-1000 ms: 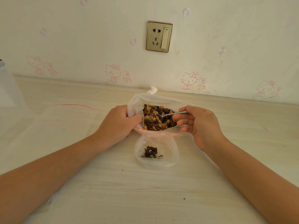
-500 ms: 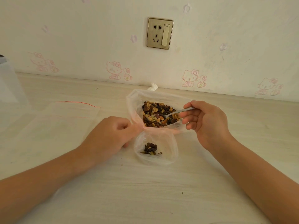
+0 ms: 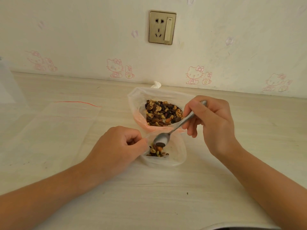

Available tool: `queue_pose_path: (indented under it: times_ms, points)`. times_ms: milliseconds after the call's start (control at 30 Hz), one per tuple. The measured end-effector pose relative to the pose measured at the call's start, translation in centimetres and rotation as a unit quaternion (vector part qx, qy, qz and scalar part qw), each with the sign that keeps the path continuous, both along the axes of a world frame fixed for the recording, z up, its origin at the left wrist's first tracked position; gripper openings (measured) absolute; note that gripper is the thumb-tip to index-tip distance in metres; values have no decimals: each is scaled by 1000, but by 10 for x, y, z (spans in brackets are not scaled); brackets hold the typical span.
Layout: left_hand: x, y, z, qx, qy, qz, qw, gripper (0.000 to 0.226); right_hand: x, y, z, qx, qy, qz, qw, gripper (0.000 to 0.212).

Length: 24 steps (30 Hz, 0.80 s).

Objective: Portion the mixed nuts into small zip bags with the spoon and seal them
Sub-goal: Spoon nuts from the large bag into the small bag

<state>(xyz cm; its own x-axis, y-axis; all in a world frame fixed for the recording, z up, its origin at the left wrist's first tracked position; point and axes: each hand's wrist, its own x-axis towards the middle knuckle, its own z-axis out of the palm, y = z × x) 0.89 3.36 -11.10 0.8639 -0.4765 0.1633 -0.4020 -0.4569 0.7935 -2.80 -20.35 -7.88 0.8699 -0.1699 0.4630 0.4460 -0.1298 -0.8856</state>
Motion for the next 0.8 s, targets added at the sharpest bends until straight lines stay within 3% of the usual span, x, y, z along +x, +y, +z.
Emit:
queue_pose_path:
  times_ms: [133,400,500,567,733,800]
  points:
    - [0,0,1,-7,10,8,1000,31,-6,-1,4,-28,-63,-17,997,34]
    - [4,2,-3,-26,-14,-10,1000,41,0,-10,8,30,-54,-58,996,34]
    - [10,5,-2,-35,-24,-16,999,58,5,-17,7,45,-41,-92,994,34]
    - [23,9,0,-33,-25,11,999,63,9,-20,5,33,-25,-115,993,34]
    - [62,9,7,-26,0,93,995,47,21,-28,-1,-29,22,-148,988,31]
    - [70,2,9,-19,7,108,994,52,24,-30,-4,-46,40,-166,984,30]
